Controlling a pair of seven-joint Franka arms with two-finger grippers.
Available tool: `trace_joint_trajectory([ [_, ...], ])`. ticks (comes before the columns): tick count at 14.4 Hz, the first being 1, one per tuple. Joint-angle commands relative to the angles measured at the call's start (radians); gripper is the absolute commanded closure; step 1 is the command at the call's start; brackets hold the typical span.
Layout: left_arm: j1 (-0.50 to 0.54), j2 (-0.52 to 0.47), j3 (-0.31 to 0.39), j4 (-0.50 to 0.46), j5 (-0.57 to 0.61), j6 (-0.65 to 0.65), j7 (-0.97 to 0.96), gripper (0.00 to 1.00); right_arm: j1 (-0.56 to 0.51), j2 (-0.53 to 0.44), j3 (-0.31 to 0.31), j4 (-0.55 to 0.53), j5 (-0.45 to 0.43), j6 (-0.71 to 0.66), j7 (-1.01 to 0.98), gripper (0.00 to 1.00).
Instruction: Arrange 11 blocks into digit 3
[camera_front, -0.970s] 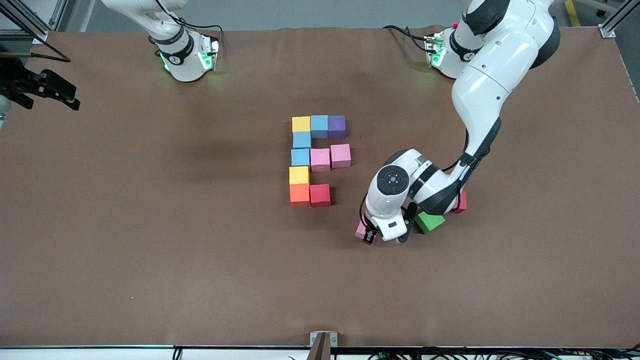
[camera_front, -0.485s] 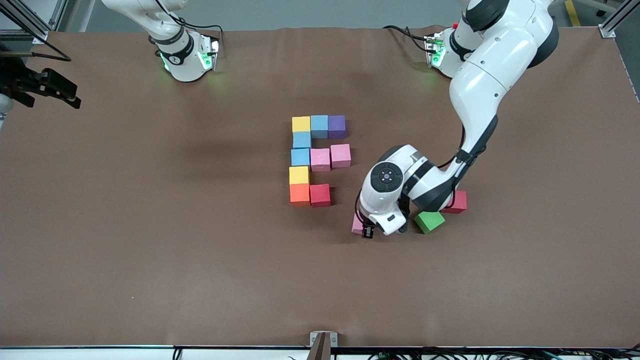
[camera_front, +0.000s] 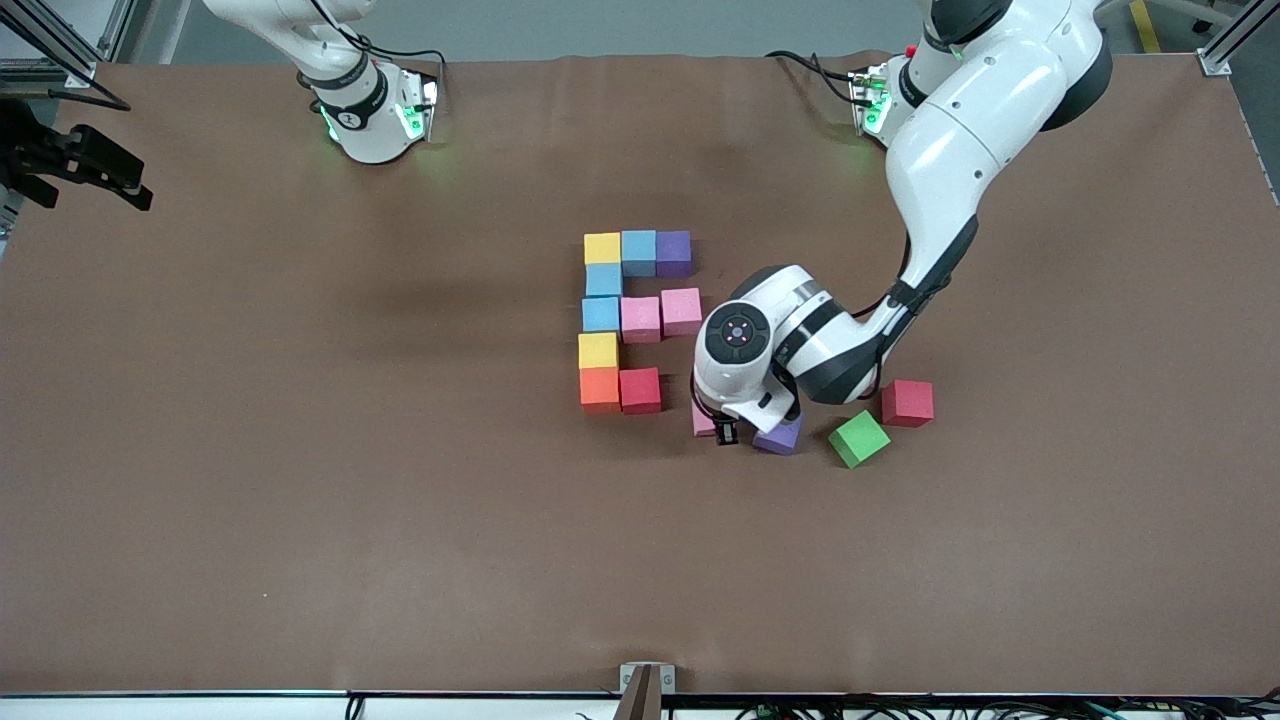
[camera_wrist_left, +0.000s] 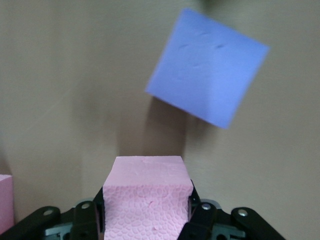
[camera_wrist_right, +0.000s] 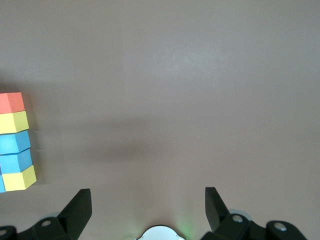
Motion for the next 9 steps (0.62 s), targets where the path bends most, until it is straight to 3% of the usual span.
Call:
trace_joint_trajectory([
  [1,-0.025,-0.022,-0.003,-0.036,0.002,0.009,-0.079,0.71,-0.03,-0.011,-0.004,-0.001,0.043,-0.017,-0.009,0.0],
  [9,-0.08,-0.008,0.006,-0.036,0.007,0.054,-0.121,0.71,-0.032,-0.012,-0.004,0.001,0.042,-0.02,-0.011,0.0],
])
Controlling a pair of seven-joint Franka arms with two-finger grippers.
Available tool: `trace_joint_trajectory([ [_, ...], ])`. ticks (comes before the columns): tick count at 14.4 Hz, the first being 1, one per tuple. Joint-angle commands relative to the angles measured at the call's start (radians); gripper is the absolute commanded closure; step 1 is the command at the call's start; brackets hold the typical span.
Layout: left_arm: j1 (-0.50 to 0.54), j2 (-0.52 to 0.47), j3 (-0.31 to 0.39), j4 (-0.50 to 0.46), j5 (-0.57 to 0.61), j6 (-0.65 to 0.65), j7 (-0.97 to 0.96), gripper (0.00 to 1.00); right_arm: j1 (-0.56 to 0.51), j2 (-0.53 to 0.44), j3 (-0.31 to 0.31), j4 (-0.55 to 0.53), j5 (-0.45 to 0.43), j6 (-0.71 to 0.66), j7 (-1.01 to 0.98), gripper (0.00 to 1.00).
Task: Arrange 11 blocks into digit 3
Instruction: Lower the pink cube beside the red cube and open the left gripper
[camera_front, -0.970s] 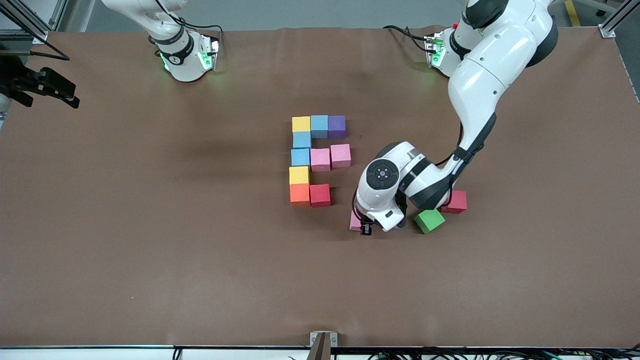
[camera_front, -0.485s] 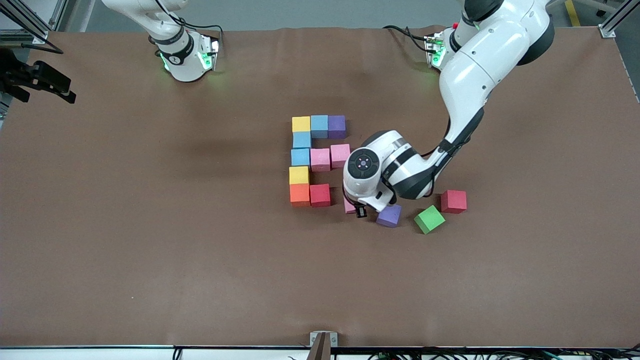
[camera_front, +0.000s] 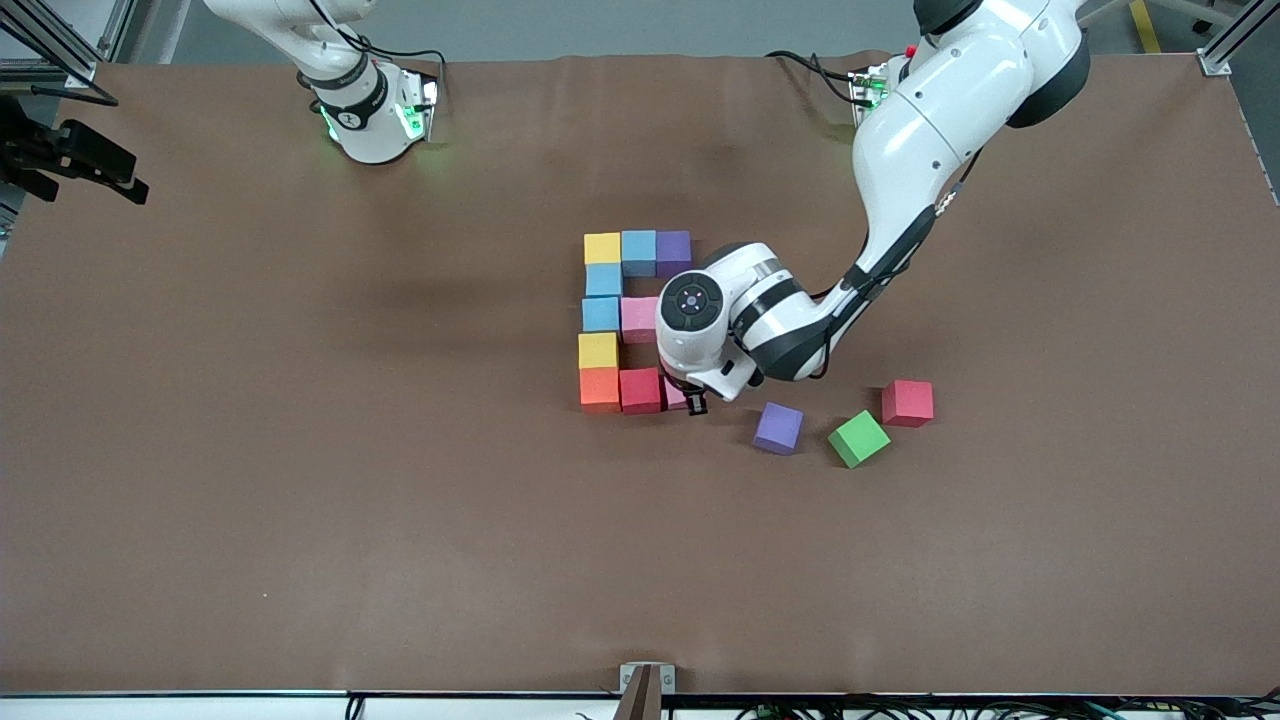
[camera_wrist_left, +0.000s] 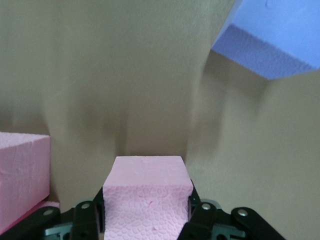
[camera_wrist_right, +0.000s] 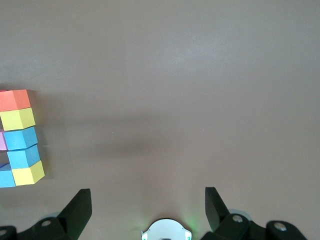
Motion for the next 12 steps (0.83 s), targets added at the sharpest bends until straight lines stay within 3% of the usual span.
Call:
trace_joint_trajectory([
  [1,-0.007,-0.007,0.007,-0.014,0.008,0.031,-0.021,0.71,-0.016,-0.012,0.007,0.0,0.014,0.0,-0.011,0.0],
  [12,-0.018,0.006,0.038,-0.014,0.08,0.088,-0.019,0.71,-0.015,-0.012,0.007,0.01,0.014,-0.003,-0.011,0.0],
])
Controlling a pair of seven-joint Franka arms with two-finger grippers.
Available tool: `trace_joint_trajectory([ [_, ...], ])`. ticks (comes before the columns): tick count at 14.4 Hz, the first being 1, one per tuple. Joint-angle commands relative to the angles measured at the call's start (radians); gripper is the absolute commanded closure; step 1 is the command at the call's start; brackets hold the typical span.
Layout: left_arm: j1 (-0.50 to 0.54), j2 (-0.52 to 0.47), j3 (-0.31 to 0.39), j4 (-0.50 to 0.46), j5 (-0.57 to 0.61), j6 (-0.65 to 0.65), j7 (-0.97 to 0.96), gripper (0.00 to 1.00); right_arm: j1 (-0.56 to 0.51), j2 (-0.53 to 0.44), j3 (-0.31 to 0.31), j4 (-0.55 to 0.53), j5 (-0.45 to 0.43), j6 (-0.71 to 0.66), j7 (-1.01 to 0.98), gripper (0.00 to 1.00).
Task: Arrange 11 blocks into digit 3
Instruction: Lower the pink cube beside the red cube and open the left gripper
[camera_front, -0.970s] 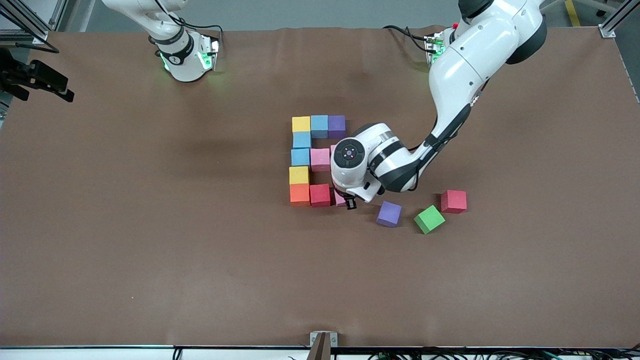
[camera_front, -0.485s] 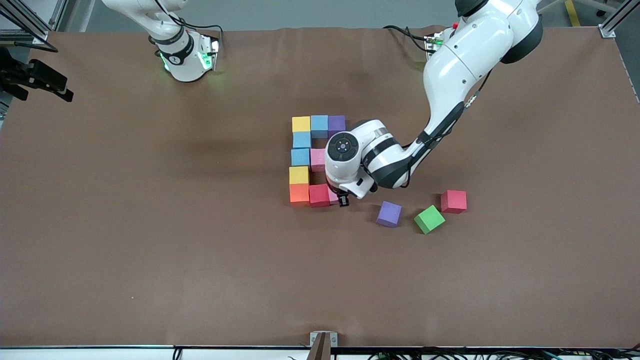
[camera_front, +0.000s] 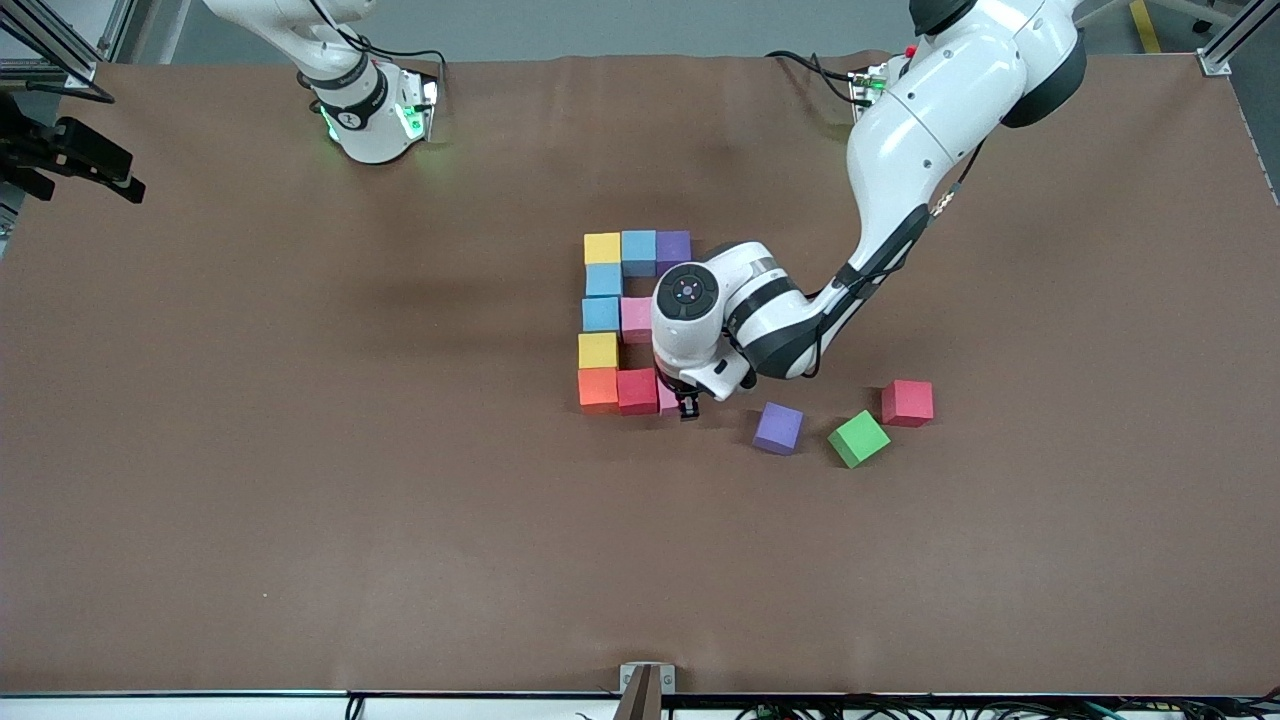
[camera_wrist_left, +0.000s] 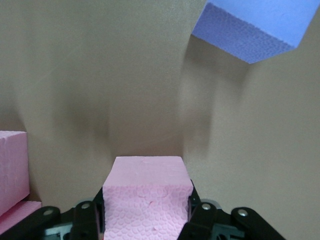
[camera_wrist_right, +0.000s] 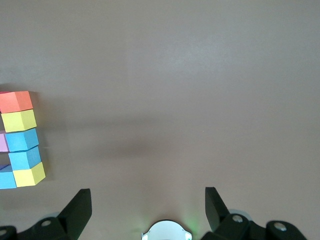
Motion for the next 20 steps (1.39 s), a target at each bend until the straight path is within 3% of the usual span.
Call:
trace_joint_trajectory([
  [1,-0.007,0.005,0.02,-0.004,0.031,0.023,-0.019,0.71,-0.015,-0.012,0.009,0.0,0.013,-0.004,-0.011,0.0],
  [3,-0.014,0.005,0.02,-0.006,0.031,0.023,-0.019,0.7,-0.015,-0.012,0.007,0.0,0.013,-0.007,-0.011,0.0],
  [6,-0.016,0.005,0.02,-0.003,0.031,0.023,-0.018,0.53,-0.015,-0.012,0.007,0.0,0.013,-0.008,-0.011,0.0],
  [9,-0.015,-0.001,0.02,-0.004,0.032,0.023,-0.015,0.45,-0.015,-0.012,0.007,0.0,0.013,-0.012,-0.011,0.0],
  [10,-0.016,-0.002,0.02,-0.004,0.032,0.023,-0.01,0.15,-0.015,-0.014,0.007,0.0,0.013,-0.013,-0.011,0.0],
  [11,-0.018,-0.007,0.02,-0.003,0.039,0.021,-0.005,0.0,-0.015,-0.014,0.007,0.0,0.013,-0.013,-0.011,0.0],
  [17,-0.016,-0.058,0.004,-0.009,0.055,-0.023,0.064,0.0,-0.015,-0.014,0.009,0.001,0.015,-0.012,-0.009,0.0],
  [20,0.007,-0.094,-0.057,-0.033,0.054,-0.092,0.067,0.0,-0.013,-0.014,0.01,0.001,0.015,-0.012,-0.009,0.0],
])
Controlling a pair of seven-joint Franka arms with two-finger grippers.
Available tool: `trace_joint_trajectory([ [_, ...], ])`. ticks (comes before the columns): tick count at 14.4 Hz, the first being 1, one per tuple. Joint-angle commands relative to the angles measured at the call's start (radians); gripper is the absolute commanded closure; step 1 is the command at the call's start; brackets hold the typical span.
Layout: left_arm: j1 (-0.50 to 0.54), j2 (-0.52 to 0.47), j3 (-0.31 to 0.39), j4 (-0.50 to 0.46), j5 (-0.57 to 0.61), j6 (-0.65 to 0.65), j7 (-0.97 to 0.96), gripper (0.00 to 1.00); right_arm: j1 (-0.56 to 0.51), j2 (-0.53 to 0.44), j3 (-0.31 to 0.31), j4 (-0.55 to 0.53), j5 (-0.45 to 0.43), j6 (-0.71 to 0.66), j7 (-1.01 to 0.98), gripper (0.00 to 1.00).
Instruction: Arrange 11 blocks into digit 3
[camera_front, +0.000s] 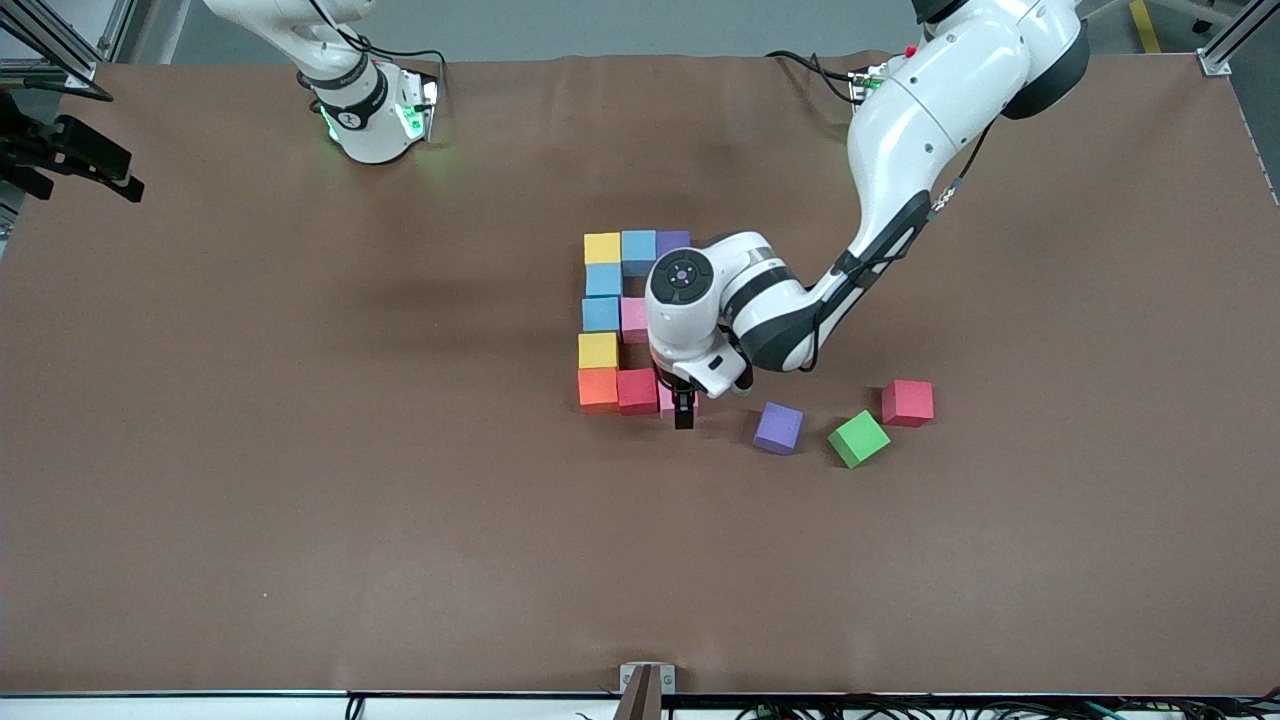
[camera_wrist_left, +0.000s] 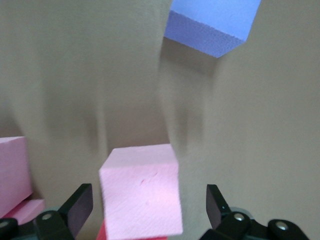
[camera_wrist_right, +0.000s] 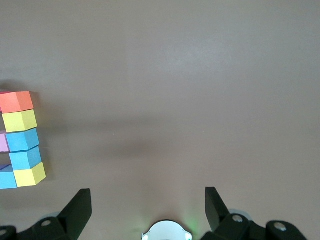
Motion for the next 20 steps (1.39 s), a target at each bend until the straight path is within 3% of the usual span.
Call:
trace_joint_trajectory([
  [1,0.028,-0.074,-0.048,-0.048,0.007,-0.067,0.013,0.0,-0.013,-0.014,0.008,-0.001,0.012,-0.011,-0.009,0.0],
  [6,0.19,-0.225,-0.174,-0.142,-0.057,-0.093,0.3,0.0,-0.013,-0.014,0.008,0.003,0.013,-0.014,-0.009,0.0],
  [12,0.339,-0.335,-0.174,-0.145,-0.321,-0.157,0.944,0.0,-0.013,-0.012,0.009,0.005,0.013,-0.01,-0.011,0.0],
  [20,0.491,-0.409,-0.173,-0.146,-0.349,-0.207,1.692,0.0,-0.013,-0.012,0.008,0.005,0.013,-0.025,-0.046,0.0],
])
